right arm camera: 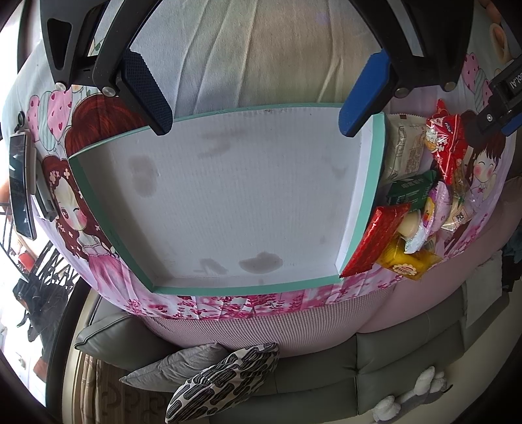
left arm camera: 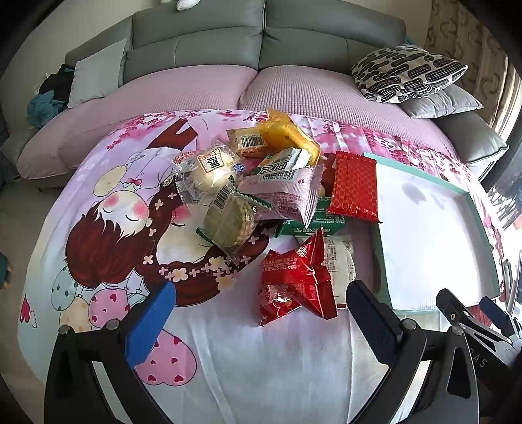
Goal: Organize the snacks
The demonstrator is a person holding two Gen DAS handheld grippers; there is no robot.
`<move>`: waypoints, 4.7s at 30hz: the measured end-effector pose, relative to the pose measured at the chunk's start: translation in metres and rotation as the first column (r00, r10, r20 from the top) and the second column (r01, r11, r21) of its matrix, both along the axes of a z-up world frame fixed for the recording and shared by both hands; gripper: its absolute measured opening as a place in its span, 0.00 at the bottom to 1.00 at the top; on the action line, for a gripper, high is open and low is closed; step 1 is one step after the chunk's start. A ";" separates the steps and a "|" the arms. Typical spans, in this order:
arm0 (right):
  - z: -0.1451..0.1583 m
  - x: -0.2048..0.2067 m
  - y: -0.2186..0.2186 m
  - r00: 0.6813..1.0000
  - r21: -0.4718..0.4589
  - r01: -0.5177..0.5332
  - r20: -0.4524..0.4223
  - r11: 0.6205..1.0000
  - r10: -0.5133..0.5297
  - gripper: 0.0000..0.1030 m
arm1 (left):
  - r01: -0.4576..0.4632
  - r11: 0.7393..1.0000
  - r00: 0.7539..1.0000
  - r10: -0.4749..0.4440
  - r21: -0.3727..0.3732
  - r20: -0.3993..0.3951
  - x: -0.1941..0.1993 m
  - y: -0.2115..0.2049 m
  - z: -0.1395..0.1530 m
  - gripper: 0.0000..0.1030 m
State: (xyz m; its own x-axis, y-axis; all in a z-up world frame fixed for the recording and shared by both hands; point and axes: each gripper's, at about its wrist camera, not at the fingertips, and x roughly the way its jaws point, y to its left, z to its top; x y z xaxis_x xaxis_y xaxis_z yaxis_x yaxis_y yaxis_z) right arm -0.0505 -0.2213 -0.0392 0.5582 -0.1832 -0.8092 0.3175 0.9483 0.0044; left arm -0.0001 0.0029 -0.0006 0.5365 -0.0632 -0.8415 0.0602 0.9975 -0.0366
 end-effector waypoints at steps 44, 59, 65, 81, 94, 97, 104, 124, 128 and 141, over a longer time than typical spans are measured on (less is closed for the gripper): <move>-0.005 0.001 0.002 1.000 0.006 -0.005 -0.014 1.000 0.005 1.00 | 0.004 1.000 1.000 -0.004 -0.004 -0.007 0.001 -0.003 -0.001 1.00; -0.007 0.002 0.005 1.000 0.006 -0.006 -0.018 1.000 0.006 1.00 | 0.006 1.000 1.000 -0.006 -0.016 0.001 0.000 -0.003 0.000 1.00; -0.007 0.002 0.005 1.000 0.005 -0.006 -0.018 1.000 0.006 1.00 | 0.009 1.000 1.000 -0.009 -0.019 0.003 -0.001 -0.004 0.000 1.00; 0.000 0.004 0.019 0.997 0.031 -0.064 0.033 0.997 0.063 1.00 | -0.103 0.987 0.994 0.107 -0.120 0.031 0.002 0.034 0.014 1.00; -0.008 0.031 0.063 0.987 0.014 -0.160 -0.020 0.987 0.160 1.00 | -0.081 0.942 0.988 0.032 -0.325 -0.154 0.030 0.033 -0.019 1.00; -0.010 0.031 0.061 0.988 0.013 -0.153 -0.031 0.988 0.153 1.00 | -0.071 0.929 0.983 0.004 -0.363 -0.183 0.037 0.024 -0.025 0.86; -0.008 0.034 0.060 0.989 0.011 -0.143 -0.034 0.990 0.143 1.00 | -0.059 0.926 0.978 -0.022 -0.373 -0.208 0.044 0.011 -0.034 0.54; 0.016 0.057 0.082 0.972 0.064 -0.226 -0.041 0.972 0.229 1.00 | -0.141 0.928 0.986 0.099 -0.344 -0.138 0.038 0.059 -0.014 0.50; 0.024 0.074 0.093 0.954 0.134 -0.278 -0.076 0.951 0.289 0.99 | -0.142 0.930 0.986 0.103 -0.339 -0.132 0.039 0.065 -0.013 0.49; 0.000 0.130 0.113 0.850 0.277 -0.259 -0.389 0.925 0.354 0.67 | -0.159 0.919 0.980 0.103 -0.361 -0.170 0.042 0.074 -0.025 0.49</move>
